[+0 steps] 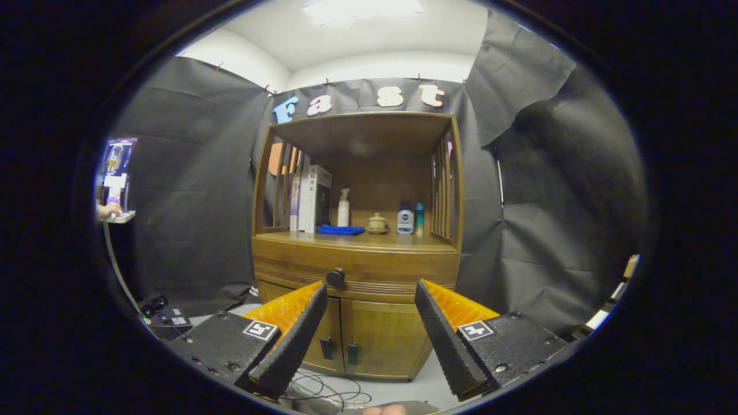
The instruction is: Pull open the drawer, take out the items inside it, and place them on the countertop above the cabinet.
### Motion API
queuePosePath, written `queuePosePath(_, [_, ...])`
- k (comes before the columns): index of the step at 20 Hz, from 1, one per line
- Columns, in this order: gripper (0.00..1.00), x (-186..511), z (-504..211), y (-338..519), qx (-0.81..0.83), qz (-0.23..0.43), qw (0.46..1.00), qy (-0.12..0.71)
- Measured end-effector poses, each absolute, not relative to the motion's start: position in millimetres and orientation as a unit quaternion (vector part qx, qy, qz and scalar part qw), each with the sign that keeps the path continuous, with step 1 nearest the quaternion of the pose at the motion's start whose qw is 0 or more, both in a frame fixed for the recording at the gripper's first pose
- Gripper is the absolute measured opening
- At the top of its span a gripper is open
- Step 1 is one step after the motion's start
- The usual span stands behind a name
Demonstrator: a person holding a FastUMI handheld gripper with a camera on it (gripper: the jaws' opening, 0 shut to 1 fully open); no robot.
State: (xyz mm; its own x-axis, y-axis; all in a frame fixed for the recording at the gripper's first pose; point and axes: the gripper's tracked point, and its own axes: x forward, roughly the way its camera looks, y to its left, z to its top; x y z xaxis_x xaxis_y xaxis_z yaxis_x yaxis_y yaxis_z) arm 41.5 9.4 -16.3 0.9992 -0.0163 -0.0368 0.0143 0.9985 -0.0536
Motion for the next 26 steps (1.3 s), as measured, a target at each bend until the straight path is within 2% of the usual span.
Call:
queuePosePath(6, [0.99,101,-5,51,-0.043,0.018,0.999,0.009])
queuePosePath(10, [0.99,153,-15,66,-0.023,0.016,0.999,0.030])
queuePosePath(20, [0.99,275,-101,80,-0.028,-0.023,0.990,0.140])
queuePosePath(23, [0.94,292,-113,81,-0.042,-0.029,0.988,0.144])
queuePosePath(26, [0.78,297,-120,79,-0.042,-0.040,0.987,0.150])
